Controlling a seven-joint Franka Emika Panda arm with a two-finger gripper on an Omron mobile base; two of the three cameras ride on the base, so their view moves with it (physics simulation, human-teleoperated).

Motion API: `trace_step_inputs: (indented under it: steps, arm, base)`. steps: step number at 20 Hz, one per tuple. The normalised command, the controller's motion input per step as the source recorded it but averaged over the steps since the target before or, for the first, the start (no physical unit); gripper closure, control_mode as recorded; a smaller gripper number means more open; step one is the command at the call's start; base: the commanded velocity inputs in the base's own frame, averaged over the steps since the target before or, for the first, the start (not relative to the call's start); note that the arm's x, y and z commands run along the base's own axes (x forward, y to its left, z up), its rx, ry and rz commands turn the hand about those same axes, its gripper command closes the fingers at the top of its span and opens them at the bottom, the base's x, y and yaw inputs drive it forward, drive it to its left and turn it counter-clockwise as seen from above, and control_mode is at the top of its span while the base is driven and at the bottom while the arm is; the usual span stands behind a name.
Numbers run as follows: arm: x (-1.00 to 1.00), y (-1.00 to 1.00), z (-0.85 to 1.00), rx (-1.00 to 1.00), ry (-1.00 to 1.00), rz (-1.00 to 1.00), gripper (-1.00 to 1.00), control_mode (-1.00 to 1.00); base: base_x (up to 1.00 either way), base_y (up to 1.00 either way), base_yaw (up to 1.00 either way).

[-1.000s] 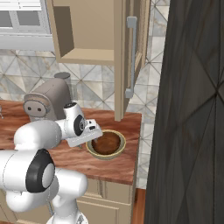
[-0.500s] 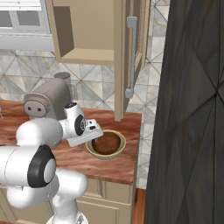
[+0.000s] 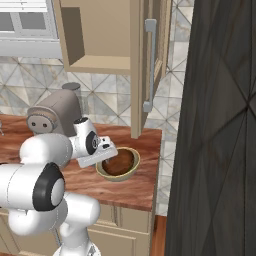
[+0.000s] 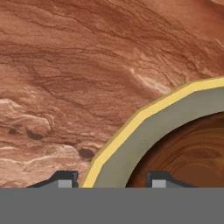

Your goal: Pick up the bowls on the counter and stack them on top of one another in the open cabinet. Place the smaller bowl on top of the larger bowl.

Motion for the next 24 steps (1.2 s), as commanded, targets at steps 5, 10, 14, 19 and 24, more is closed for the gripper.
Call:
trace_step_inputs:
  steps: [5, 10, 14, 19, 24]
  arm:
    - [0.0, -0.03, -0.06, 0.03, 0.0, 0.0, 1.0, -1.0]
    - [0.01, 0.0, 0.0, 0.0, 0.0, 0.0, 1.0, -1.0]
    - [0.0, 0.0, 0.01, 0.0, -0.04, 0.0, 1.0, -1.0]
    - [-0.01, 0.0, 0.11, -0.01, -0.05, 0.0, 1.0, -1.0]
    - [-0.05, 0.0, 0.2, -0.03, -0.08, 0.0, 1.0, -1.0]
  base:
    - [0.0, 0.0, 0.0]
    - [0.0, 0.0, 0.0]
    - [0.0, 0.0, 0.0]
    - [0.0, 0.0, 0.0]
    - [0.0, 0.0, 0.0]
